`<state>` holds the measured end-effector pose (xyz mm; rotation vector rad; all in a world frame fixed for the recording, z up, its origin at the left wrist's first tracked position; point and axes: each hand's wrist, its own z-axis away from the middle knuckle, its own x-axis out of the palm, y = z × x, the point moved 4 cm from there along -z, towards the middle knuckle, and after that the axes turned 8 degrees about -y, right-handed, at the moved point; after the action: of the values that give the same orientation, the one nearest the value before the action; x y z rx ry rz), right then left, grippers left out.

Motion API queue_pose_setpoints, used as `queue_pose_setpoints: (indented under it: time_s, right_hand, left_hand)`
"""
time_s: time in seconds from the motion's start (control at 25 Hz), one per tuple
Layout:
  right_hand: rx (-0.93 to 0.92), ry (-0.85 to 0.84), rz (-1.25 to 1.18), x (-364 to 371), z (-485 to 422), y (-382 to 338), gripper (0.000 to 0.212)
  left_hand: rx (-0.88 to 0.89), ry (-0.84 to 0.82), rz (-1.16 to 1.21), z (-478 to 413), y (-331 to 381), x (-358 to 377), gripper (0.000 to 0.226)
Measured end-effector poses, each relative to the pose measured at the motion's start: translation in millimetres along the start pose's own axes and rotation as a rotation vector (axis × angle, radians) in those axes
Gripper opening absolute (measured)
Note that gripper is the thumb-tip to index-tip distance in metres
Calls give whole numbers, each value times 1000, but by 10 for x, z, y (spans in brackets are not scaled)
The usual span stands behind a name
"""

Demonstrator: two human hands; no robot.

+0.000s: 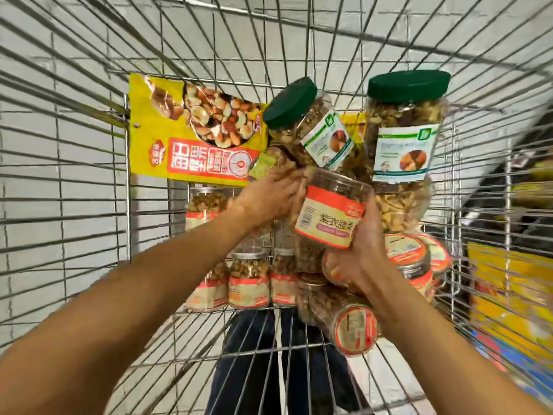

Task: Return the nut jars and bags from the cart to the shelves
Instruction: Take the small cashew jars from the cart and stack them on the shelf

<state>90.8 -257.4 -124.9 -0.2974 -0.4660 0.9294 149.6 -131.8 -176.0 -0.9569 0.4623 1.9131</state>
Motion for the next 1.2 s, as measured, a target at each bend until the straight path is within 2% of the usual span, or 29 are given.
queue_pose_setpoints:
  time_s: [0.08,0.16,0.24,0.32,0.4,0.44,0.48,0.56,0.64,0.68,0.8,0.88,0.96,1.04,1.08,1.2]
  right_hand:
    - [-15,16,-47,-61,-62,-40,56]
    - [-21,17,-38,-128,-118,-40,62]
    - [-12,30,-8,-151,-149,-26,60]
    - [0,26,-4,-138,-127,-33,55]
    - [-7,-14,-8,-51,-66,-87,55]
    - [-18,-31,-15,7,-18,-127,56]
    - [-26,-44,-22,78,49,-175,57]
    - [-46,-77,-24,228,253,-292,58]
    - [-80,-119,-25,349,520,-416,60]
    - [-100,-134,-30,384,680,-471,61]
    - [-193,-161,-120,379,1211,-661,59]
    - [-297,-179,-251,222,1637,-811,57]
    - [-400,-188,-376,-52,2081,-933,62]
    - [-497,-143,-460,-399,2508,-968,66]
    - [-532,-104,-470,-568,2681,-952,66]
    - [-683,-16,-603,-1159,3311,-844,59]
  left_hand:
    - [63,-93,-306,-106,10,206,59]
    - [55,-70,-510,-164,-45,377,56]
    - [-54,75,-538,-187,-127,313,52]
    - [18,68,-470,-230,-81,294,53]
    - [-102,230,-401,-101,-75,73,52]
    - [-211,257,-257,15,-116,-22,51]
    - [-302,200,-25,144,-160,-43,51]
    - [-429,135,610,467,-254,-97,64]
    - [-494,318,1266,855,-337,-313,57]
    - [-495,381,1512,1037,-355,-441,52]
    - [-294,509,2055,1488,-272,-958,24]
    - [-1,464,2385,1706,-114,-1389,26]
    - [222,383,2555,1858,102,-1814,34]
    - [324,315,2598,1922,415,-2206,38]
    - [369,284,2597,1920,574,-2369,48]
    - [573,52,2488,1855,1245,-2892,80]
